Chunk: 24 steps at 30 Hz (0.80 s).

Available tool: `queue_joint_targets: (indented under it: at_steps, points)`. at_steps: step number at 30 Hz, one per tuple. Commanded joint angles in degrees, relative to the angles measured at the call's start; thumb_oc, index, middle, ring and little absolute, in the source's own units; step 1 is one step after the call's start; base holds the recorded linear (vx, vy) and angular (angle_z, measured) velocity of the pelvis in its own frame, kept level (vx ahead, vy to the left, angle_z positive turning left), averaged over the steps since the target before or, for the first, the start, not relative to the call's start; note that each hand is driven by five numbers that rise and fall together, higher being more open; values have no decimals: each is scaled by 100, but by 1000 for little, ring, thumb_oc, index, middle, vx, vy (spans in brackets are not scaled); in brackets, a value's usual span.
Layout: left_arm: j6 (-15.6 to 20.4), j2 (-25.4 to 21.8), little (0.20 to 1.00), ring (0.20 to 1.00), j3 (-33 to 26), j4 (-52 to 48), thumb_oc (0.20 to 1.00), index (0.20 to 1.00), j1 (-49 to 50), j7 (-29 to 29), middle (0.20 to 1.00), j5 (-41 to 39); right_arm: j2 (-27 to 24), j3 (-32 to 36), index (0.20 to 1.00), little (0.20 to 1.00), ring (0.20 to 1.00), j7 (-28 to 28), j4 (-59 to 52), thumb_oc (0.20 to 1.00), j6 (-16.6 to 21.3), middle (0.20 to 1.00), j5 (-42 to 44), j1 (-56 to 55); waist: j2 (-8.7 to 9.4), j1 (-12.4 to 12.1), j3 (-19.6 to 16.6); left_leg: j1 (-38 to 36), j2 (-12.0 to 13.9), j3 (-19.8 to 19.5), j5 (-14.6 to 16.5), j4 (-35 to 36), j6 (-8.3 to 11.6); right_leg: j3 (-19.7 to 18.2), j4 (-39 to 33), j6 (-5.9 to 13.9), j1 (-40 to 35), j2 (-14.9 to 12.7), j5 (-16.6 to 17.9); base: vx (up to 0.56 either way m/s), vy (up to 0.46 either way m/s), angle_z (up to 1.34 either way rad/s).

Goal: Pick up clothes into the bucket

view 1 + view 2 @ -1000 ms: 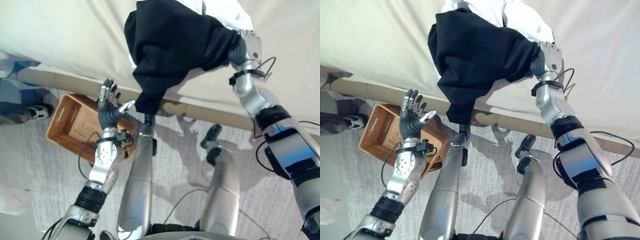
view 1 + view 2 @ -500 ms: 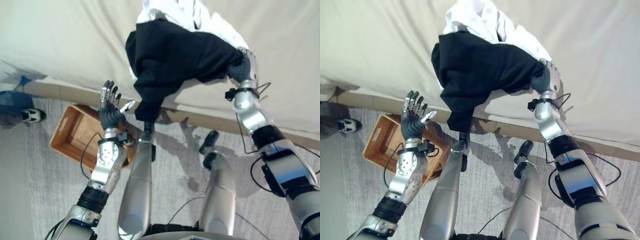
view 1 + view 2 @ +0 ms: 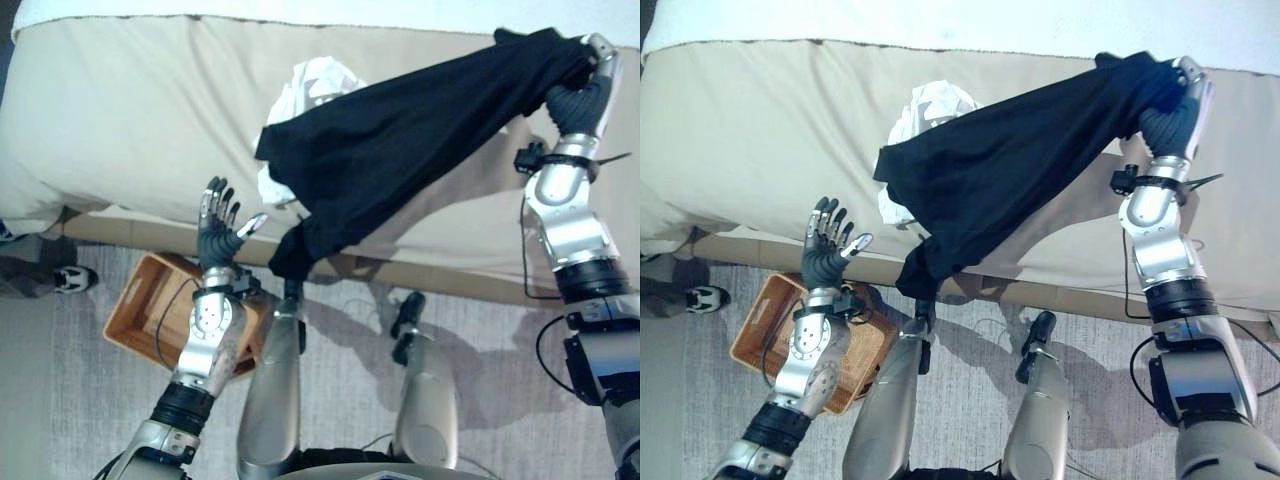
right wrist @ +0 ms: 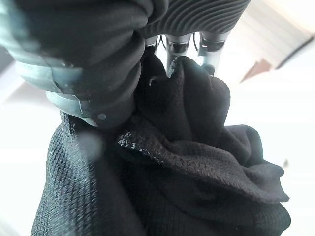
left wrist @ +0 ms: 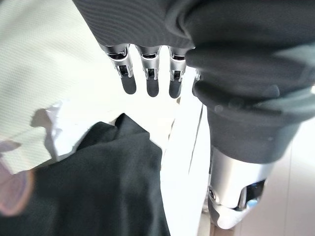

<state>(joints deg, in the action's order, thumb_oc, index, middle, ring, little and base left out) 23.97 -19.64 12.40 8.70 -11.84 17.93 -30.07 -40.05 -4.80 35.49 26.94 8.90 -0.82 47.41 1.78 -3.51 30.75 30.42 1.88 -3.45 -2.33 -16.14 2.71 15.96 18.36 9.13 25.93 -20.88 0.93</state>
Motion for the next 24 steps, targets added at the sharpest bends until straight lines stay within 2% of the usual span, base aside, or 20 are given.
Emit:
queue_joint_targets:
  at_steps: [1,6,15,17,18,21,22,24]
  points:
    - [173,-94,1000,1000,-246,-101,1000,1000,140,-150,1000,58,-372,276,200,200,200,68,-549,200,569,200,361,510,180,75,-129,-215,50,18,-132,277,185,-205,-199,371,-540,-163,256,0,0,0]
    - [91,-119,1000,1000,-255,-116,1000,1000,338,-426,1000,-54,-703,-50,200,200,200,-427,-776,200,637,200,580,668,291,97,-395,-478,116,24,-152,420,215,-133,-493,383,-875,-110,341,49,-23,-1]
    - [-58,-197,1000,1000,-251,69,1000,1000,402,-485,1000,190,-702,-32,200,200,200,-718,-1469,200,897,200,998,687,399,177,-763,-821,201,44,-182,628,232,-112,-860,404,-1262,2,468,56,-12,-1]
    - [-201,-325,1000,1000,-250,210,1000,1000,447,-450,1000,575,-854,-192,200,200,200,-1162,-1802,200,970,200,1281,608,479,238,-987,-1072,279,90,-158,717,241,-111,-1041,413,-1493,79,494,82,1,-5]
    - [-204,-322,1000,1000,-248,206,1000,1000,452,-443,1000,584,-857,-189,200,200,200,-1172,-1805,200,969,200,1290,601,479,238,-992,-1083,279,91,-166,735,241,-107,-1064,414,-1506,82,506,94,2,-10]
    - [-347,-395,1000,1000,-160,448,1000,1000,363,-468,1000,850,-952,-430,200,200,200,-1702,-1995,200,987,200,1801,512,522,327,-1245,-1382,330,166,-174,903,269,-68,-1236,438,-1750,135,548,87,13,-11]
    - [-429,-477,1000,1000,-120,535,1000,1000,227,-415,1000,1133,-1002,-629,200,200,200,-2034,-2081,200,945,200,2002,451,547,396,-1420,-1546,341,234,-180,1001,272,-73,-1299,449,-1875,162,579,73,21,-4]
    - [-473,-483,1000,1000,-78,554,1000,1000,112,-444,1000,1110,-1033,-740,200,200,200,-2212,-2197,200,908,200,2104,423,548,438,-1481,-1670,340,274,-189,1075,271,-75,-1347,458,-1966,178,589,59,21,-12]
